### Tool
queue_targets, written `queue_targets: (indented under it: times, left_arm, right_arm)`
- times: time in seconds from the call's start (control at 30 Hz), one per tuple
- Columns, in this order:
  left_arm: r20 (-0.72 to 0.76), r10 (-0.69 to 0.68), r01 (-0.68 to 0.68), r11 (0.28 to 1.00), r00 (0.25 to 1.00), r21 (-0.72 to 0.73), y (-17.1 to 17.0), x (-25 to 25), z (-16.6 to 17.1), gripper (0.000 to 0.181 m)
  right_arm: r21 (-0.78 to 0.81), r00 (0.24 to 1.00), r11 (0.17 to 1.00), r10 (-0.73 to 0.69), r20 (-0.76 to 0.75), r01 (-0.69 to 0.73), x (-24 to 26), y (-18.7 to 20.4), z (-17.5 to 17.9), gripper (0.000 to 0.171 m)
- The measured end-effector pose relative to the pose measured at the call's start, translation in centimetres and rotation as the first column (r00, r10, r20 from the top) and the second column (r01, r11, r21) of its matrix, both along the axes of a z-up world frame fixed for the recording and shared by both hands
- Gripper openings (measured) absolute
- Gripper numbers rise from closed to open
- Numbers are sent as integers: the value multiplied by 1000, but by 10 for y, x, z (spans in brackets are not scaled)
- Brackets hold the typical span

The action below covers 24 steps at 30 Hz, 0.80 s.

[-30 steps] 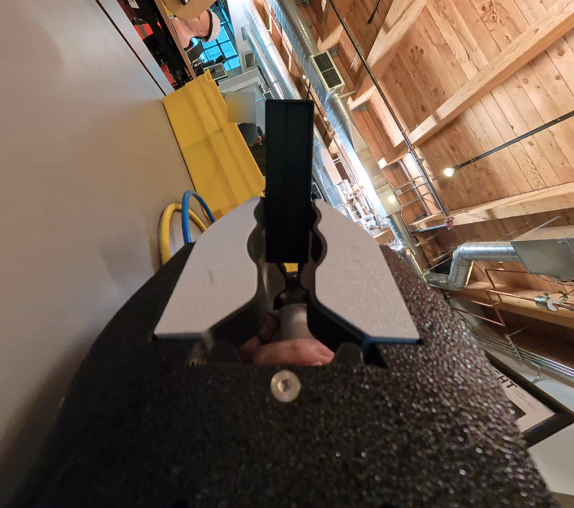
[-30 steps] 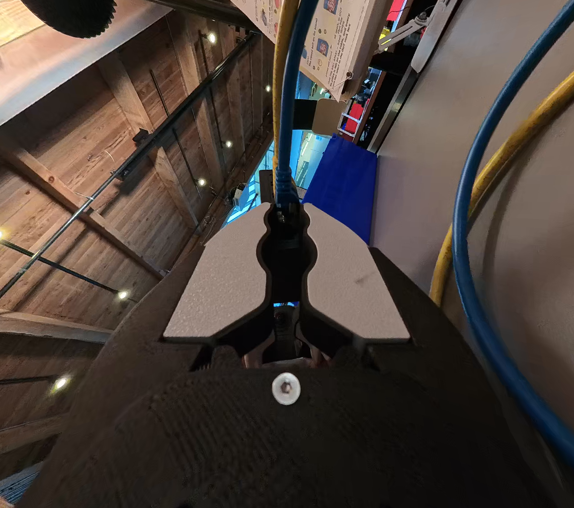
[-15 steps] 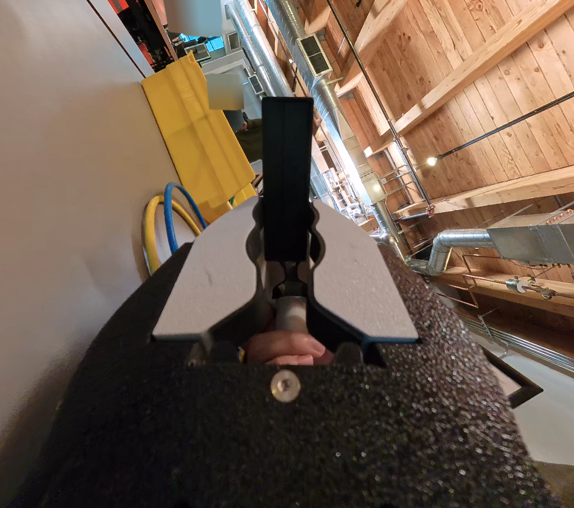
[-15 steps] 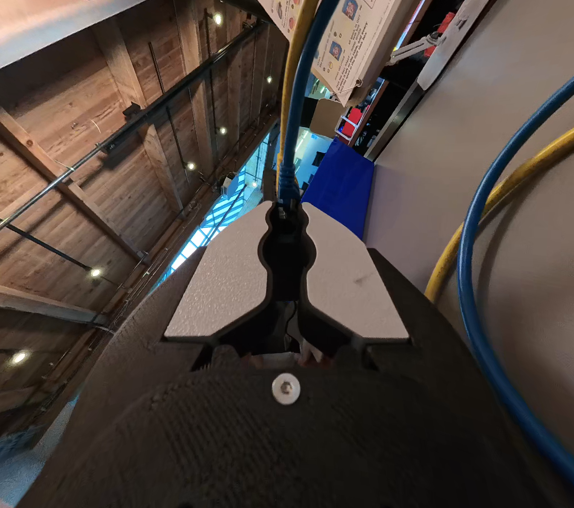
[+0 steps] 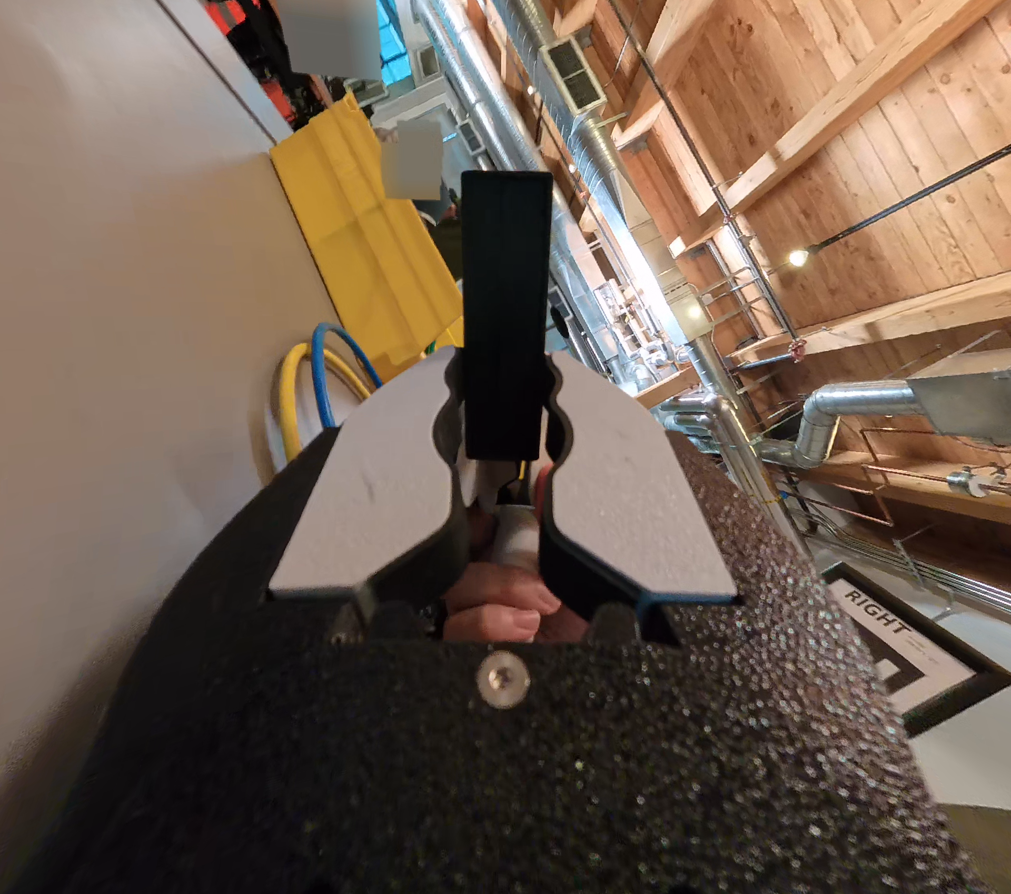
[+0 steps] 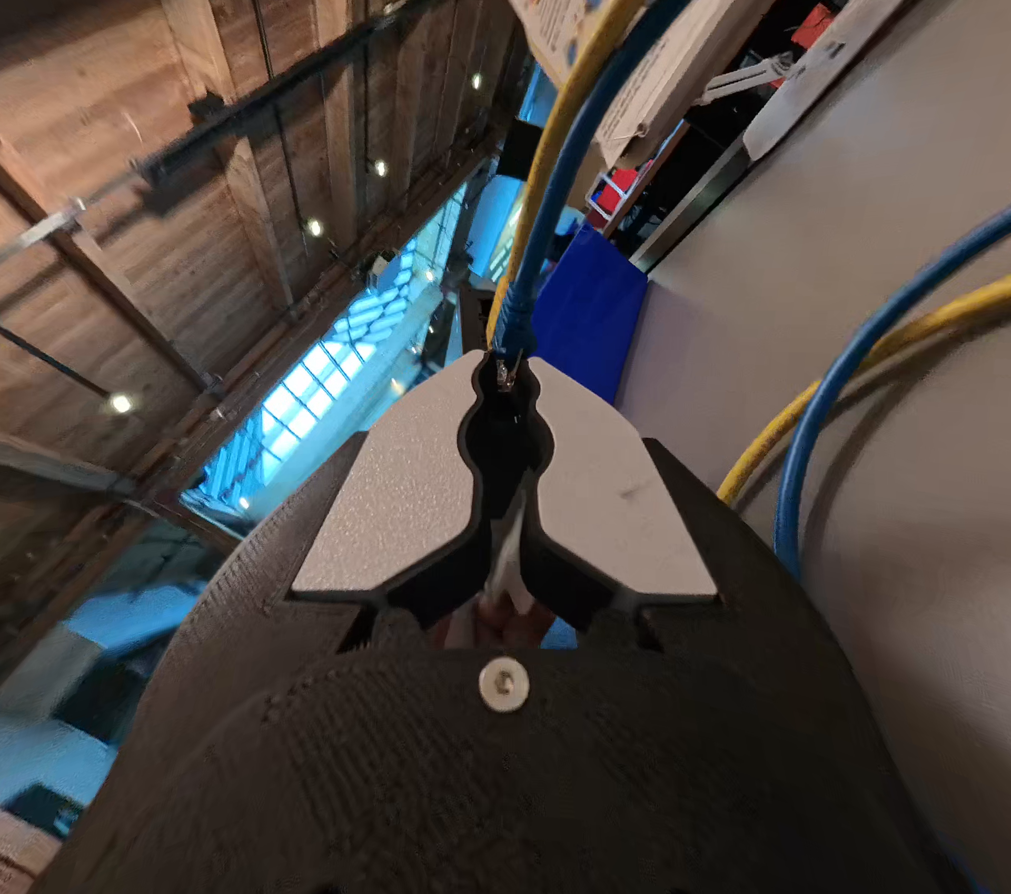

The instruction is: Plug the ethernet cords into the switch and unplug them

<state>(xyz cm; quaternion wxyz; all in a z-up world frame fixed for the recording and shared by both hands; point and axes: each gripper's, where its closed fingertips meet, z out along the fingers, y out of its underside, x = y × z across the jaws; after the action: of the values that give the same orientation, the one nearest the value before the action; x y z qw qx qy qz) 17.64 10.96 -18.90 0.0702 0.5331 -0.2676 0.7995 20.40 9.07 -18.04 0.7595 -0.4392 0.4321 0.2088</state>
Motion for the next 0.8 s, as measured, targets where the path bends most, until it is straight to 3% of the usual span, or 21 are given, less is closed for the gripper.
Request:
queue_targets:
  times: [0.17, 0.23, 0.4, 0.53, 0.63, 0.8]
  left_arm:
    - [78, 86, -84, 996, 993, -26, 15, -2, 14, 25]
    - [78, 85, -80, 995, 993, -63, 17, -2, 13, 26]
    - [83, 67, -61, 995, 994, -76, 17, -2, 15, 26]
    - [105, 102, -91, 990, 989, -103, 37, -3, 21, 26]
    - [111, 141, -132, 988, 984, -84, 51, -3, 23, 26]
    - [145, 141, -132, 989, 979, -67, 49, -5, 33, 26]
  right_arm:
    - [-176, 991, 980, 108, 83, -92, -13, 3, 4, 8]
    - [-139, 981, 972, 192, 14, -188, -16, 3, 1, 8]
    - [-101, 963, 958, 269, -20, -270, -18, -2, 2, 7]
    - [-94, 942, 937, 335, -17, -336, -22, -12, 2, 7]
    - [-142, 873, 864, 487, -7, -483, -50, -9, 1, 7]
    - [-441, 627, 570, 779, 22, -693, -138, 11, -13, 8]
